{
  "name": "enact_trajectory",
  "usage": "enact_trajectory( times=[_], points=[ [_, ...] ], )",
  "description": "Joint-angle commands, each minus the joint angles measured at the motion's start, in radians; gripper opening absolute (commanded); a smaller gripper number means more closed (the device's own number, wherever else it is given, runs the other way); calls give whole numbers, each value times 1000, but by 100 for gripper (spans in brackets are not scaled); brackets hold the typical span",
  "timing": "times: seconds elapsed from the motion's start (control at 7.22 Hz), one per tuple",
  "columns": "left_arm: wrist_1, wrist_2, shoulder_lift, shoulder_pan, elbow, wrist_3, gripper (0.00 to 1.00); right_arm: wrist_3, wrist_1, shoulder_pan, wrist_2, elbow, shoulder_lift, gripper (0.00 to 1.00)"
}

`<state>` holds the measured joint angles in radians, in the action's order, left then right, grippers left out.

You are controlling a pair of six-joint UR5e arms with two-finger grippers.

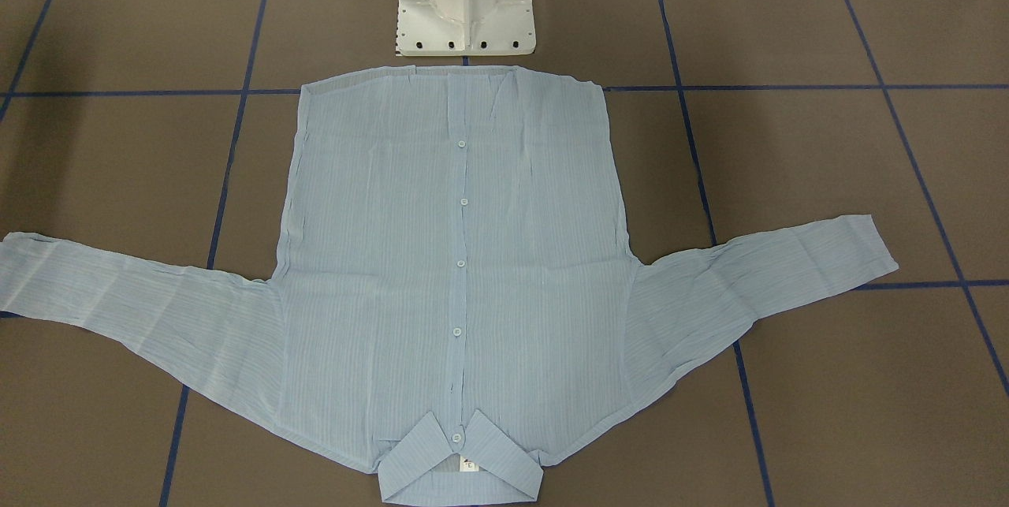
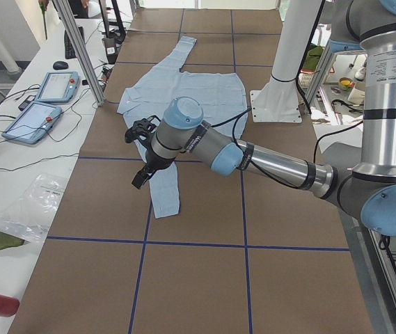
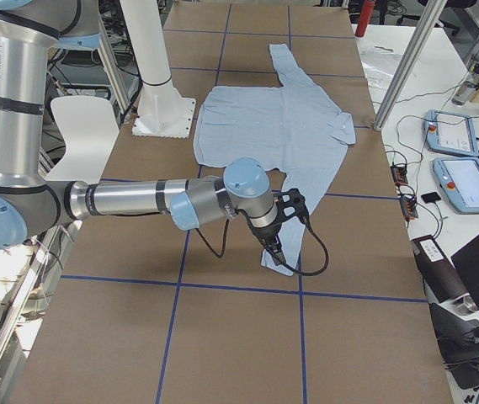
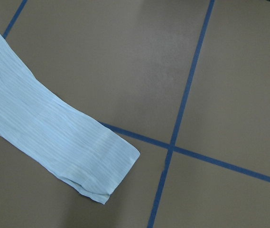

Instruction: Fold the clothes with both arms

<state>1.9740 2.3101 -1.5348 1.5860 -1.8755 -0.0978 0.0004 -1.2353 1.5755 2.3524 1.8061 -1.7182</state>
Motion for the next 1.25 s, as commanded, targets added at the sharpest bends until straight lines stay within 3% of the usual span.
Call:
enact_trajectory(
  times=[0.0, 0.14, 0.42, 0.55, 1.11],
  points=[
    [45, 3, 4, 0, 7, 0, 100, 323, 199, -119, -2, -88, 61, 100],
    [45, 3, 7, 0, 7, -2, 100, 443, 361, -197, -84, -181, 81, 100],
    [45, 8, 8, 0, 6, -5, 100, 582, 685, -267, -114, -472, 182, 100],
    [45, 8, 8, 0, 4, -5, 100, 596, 765, -290, -142, -567, 215, 99],
    [46, 12, 5, 0, 1, -5, 100, 632, 800, -380, -223, -620, 203, 89]
  ],
)
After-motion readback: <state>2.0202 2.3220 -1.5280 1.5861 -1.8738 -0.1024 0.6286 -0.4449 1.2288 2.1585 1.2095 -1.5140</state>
